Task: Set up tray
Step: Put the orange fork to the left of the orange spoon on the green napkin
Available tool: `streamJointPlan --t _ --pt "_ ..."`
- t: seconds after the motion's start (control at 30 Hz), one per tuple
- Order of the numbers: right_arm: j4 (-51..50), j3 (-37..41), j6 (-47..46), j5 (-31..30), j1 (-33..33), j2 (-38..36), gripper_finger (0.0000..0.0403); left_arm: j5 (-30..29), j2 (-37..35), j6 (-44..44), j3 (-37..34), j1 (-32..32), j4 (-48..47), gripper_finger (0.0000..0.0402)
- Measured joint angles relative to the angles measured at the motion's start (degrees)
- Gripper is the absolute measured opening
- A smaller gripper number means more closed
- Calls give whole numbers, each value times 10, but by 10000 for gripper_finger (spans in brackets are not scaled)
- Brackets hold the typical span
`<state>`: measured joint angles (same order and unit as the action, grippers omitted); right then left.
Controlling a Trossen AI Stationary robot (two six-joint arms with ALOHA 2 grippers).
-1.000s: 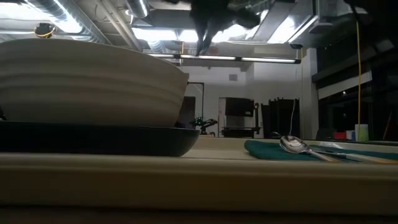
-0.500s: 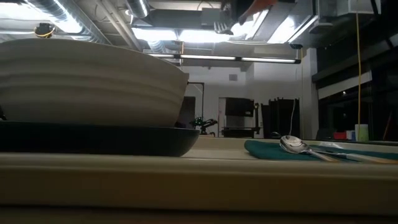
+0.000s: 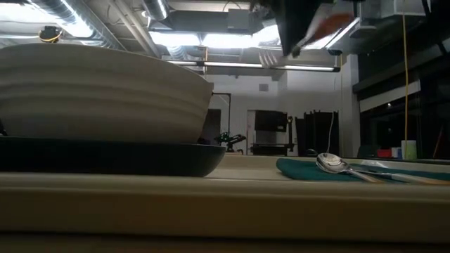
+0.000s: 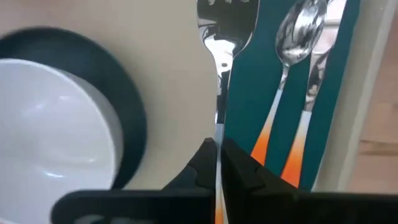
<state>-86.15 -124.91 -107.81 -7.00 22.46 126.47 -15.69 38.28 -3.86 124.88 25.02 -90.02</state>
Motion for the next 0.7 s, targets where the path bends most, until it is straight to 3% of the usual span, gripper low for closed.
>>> streamJointPlan --t 0.43,0.7 --pt "115 126 0 42 -3 0 8 18 0 2 0 0 0 11" --pt "132 177 3 53 -17 1 8 19 0 -12 0 0 0 15"
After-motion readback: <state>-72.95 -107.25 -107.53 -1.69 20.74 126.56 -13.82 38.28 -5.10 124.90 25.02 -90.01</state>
